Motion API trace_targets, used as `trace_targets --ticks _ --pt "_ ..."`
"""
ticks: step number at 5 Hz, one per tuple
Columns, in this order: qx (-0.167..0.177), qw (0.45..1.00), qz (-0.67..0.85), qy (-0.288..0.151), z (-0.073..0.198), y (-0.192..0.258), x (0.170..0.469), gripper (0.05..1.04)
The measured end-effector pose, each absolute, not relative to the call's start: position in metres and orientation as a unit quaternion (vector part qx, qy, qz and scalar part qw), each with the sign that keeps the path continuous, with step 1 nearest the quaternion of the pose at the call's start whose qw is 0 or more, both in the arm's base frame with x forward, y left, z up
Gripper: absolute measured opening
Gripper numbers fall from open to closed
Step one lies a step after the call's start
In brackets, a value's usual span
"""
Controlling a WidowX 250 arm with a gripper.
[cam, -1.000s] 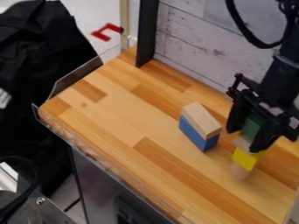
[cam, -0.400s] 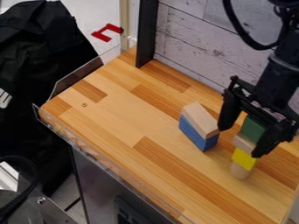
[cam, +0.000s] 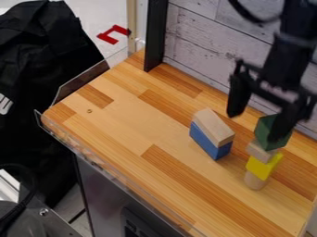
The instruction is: Put the green block on top of a rectangular block
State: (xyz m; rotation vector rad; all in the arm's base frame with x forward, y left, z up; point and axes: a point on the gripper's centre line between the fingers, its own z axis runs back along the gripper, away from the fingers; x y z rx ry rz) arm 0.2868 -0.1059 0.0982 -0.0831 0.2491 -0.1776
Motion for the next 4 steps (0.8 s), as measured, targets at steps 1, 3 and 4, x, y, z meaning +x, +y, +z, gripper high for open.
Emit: trace_targets --ticks 1,3,4 --pt "-0.074 0.992 -0.073 0.076 0.139 -0.094 0.294 0.999" --pt "-0.061 0.995 -0.028 0.071 0.144 -0.039 0.303 0.999" --pt "-0.02 0.998 -0.001 0.066 0.133 -0.015 0.306 0.999"
